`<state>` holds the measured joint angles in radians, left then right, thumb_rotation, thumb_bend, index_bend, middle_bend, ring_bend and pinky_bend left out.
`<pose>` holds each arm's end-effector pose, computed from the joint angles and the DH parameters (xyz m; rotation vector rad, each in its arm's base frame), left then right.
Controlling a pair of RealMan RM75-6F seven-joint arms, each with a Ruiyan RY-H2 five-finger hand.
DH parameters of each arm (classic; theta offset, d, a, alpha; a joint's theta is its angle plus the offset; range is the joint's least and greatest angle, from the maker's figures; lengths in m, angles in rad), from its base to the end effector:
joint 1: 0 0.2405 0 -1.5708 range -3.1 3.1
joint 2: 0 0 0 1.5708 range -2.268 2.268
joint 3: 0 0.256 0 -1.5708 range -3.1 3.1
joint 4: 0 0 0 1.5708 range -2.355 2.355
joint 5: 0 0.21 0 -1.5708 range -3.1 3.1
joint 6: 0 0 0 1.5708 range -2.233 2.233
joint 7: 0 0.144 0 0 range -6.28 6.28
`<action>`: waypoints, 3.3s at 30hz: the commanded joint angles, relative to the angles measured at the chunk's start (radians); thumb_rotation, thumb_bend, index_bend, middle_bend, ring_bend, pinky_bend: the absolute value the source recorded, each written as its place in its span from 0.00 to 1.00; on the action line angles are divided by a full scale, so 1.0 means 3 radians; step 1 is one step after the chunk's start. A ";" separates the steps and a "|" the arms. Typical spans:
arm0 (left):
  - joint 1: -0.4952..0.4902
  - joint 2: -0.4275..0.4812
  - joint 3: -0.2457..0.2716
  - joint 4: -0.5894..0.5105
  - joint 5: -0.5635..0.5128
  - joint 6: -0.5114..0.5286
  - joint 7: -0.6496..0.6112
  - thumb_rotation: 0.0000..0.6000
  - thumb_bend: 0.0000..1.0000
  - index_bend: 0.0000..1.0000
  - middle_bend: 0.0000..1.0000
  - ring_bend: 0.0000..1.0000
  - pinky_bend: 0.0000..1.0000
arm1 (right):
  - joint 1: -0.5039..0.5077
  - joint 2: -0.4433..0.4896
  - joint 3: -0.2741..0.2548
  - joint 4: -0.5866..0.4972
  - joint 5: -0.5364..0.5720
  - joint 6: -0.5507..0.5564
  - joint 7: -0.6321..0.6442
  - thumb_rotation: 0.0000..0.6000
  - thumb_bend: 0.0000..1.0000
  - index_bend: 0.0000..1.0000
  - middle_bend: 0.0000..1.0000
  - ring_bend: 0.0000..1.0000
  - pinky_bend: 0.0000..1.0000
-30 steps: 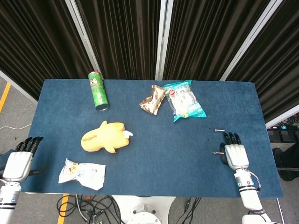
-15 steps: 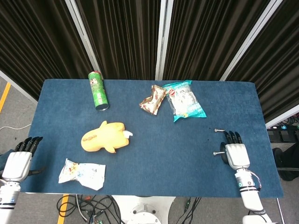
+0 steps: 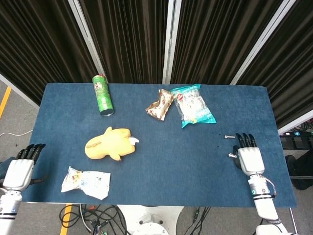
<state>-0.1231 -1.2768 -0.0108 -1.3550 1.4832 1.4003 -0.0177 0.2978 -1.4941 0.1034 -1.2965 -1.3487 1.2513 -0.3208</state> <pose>-0.3494 0.1881 0.1176 -1.4679 -0.9127 -0.7842 -0.3077 -0.2588 0.0458 1.5577 -0.7883 0.6857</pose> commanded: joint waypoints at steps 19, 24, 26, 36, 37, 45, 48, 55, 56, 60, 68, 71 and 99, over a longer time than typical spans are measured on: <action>-0.0007 -0.0009 0.0007 0.0047 -0.0001 -0.0032 -0.0075 1.00 0.00 0.10 0.12 0.07 0.17 | 0.0115 0.0082 0.0087 -0.0164 0.0159 -0.0193 -0.0072 1.00 0.28 0.62 0.10 0.00 0.00; -0.0005 -0.0004 0.0013 0.0053 -0.0004 -0.0043 -0.0094 1.00 0.00 0.10 0.12 0.07 0.17 | 0.0175 0.0167 0.0133 -0.0337 0.0287 -0.0326 -0.0118 1.00 0.28 0.62 0.10 0.00 0.00; -0.0008 -0.0006 0.0014 0.0062 -0.0004 -0.0052 -0.0110 1.00 0.00 0.10 0.12 0.07 0.17 | 0.0206 0.0217 0.0153 -0.0426 0.0357 -0.0385 -0.0180 1.00 0.28 0.63 0.10 0.00 0.00; -0.0026 -0.0005 0.0015 0.0075 0.0008 -0.0073 -0.0156 1.00 0.00 0.10 0.12 0.07 0.17 | 0.0369 0.0451 0.0210 -0.0835 0.0808 -0.0648 -0.0617 1.00 0.29 0.63 0.10 0.00 0.00; -0.0027 -0.0007 0.0018 0.0077 0.0009 -0.0078 -0.0162 1.00 0.00 0.10 0.12 0.07 0.17 | 0.0392 0.0470 0.0207 -0.0863 0.0867 -0.0683 -0.0661 1.00 0.29 0.63 0.10 0.00 0.00; -0.0031 -0.0001 0.0019 0.0089 0.0011 -0.0085 -0.0212 1.00 0.00 0.10 0.12 0.07 0.17 | 0.0505 0.0508 0.0193 -0.0941 0.1091 -0.0748 -0.0815 1.00 0.29 0.63 0.10 0.00 0.00; -0.0031 -0.0002 0.0020 0.0098 0.0010 -0.0087 -0.0228 1.00 0.00 0.10 0.12 0.07 0.17 | 0.0536 0.0516 0.0187 -0.0962 0.1154 -0.0759 -0.0828 1.00 0.29 0.63 0.10 0.00 0.00; -0.0031 -0.0007 0.0026 0.0113 0.0012 -0.0093 -0.0243 1.00 0.00 0.10 0.12 0.07 0.17 | 0.0594 0.0514 0.0149 -0.0960 0.1224 -0.0753 -0.0846 1.00 0.29 0.63 0.11 0.00 0.00; -0.0031 -0.0007 0.0026 0.0113 0.0012 -0.0093 -0.0244 1.00 0.00 0.10 0.12 0.07 0.17 | 0.0602 0.0511 0.0143 -0.0955 0.1231 -0.0754 -0.0847 1.00 0.28 0.63 0.11 0.00 0.00; -0.0031 -0.0007 0.0025 0.0115 0.0010 -0.0093 -0.0249 1.00 0.00 0.10 0.12 0.07 0.17 | 0.0629 0.0496 0.0126 -0.0937 0.1242 -0.0746 -0.0838 1.00 0.28 0.63 0.11 0.00 0.00; -0.0032 -0.0012 0.0026 0.0129 0.0003 -0.0104 -0.0260 1.00 0.00 0.10 0.12 0.07 0.17 | 0.0666 0.0490 0.0090 -0.0922 0.1248 -0.0736 -0.0796 1.00 0.26 0.53 0.11 0.00 0.00; -0.0032 -0.0011 0.0026 0.0134 0.0003 -0.0104 -0.0264 1.00 0.00 0.10 0.12 0.07 0.17 | 0.0676 0.0499 0.0075 -0.0926 0.1255 -0.0733 -0.0792 1.00 0.25 0.46 0.10 0.00 0.00; -0.0029 -0.0013 0.0035 0.0131 0.0065 -0.0047 -0.0324 1.00 0.00 0.10 0.12 0.07 0.17 | 0.0649 0.0683 0.0064 -0.0646 0.1286 -0.0522 -0.0761 1.00 0.24 0.34 0.10 0.00 0.00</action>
<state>-0.1318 -1.2810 -0.0008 -1.3150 1.5015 1.3852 -0.1139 0.4869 -1.2653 0.1207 -1.5348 -0.9741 1.1121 -0.5618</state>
